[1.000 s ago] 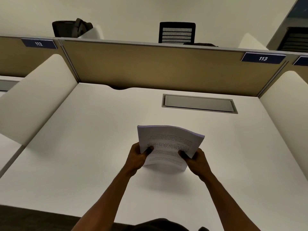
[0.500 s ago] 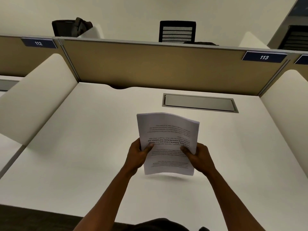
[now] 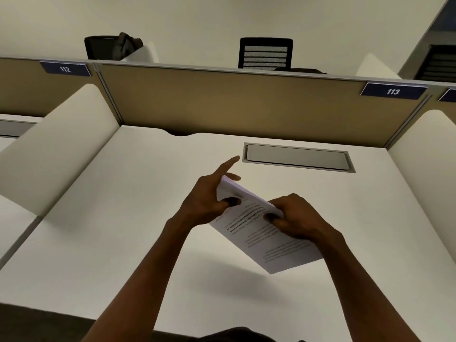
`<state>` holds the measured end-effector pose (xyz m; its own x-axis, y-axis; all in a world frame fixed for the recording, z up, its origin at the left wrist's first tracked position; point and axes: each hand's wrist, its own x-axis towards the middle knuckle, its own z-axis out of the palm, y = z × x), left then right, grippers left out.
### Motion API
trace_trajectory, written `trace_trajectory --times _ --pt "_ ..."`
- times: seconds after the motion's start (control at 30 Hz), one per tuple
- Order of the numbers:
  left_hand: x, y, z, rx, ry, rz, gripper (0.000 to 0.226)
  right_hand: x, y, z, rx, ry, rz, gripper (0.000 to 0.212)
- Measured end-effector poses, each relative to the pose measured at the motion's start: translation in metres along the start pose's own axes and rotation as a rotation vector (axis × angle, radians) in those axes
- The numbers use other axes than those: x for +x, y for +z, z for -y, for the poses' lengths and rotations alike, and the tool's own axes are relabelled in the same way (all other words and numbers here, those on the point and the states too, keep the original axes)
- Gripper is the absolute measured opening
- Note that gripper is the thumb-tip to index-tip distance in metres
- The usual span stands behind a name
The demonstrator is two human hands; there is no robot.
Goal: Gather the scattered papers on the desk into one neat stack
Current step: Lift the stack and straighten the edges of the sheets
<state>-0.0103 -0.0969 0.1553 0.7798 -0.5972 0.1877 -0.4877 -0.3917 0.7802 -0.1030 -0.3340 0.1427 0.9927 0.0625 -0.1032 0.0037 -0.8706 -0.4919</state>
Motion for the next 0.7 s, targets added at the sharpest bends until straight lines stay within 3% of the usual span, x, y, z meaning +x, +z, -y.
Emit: trace_trajectory --times 0.13,0.2,0.3,0.5,0.57,0.7 --pt "-0.002 -0.002 0.016 -0.164 -0.032 -0.027 0.033 -0.003 -0.007 0.005 -0.030 -0.024 0.012 0.022" --pt "-0.006 0.002 0.023 -0.264 -0.057 -0.071 0.015 -0.007 -0.010 0.003 0.019 -0.021 0.013 0.028" --pt "-0.015 0.004 0.035 -0.406 -0.108 -0.175 0.018 -0.021 -0.026 -0.018 0.236 0.027 0.023 0.042" --pt "-0.035 0.001 0.062 -0.685 -0.249 -0.246 0.014 -0.051 -0.016 -0.076 0.860 0.060 0.045 0.042" --pt "-0.037 0.007 0.066 -0.717 -0.263 -0.236 0.018 -0.050 0.004 -0.076 0.923 0.066 0.013 0.041" --pt "-0.040 0.016 0.072 -0.727 -0.297 -0.233 0.015 -0.039 0.035 -0.074 0.804 0.217 -0.233 0.027"
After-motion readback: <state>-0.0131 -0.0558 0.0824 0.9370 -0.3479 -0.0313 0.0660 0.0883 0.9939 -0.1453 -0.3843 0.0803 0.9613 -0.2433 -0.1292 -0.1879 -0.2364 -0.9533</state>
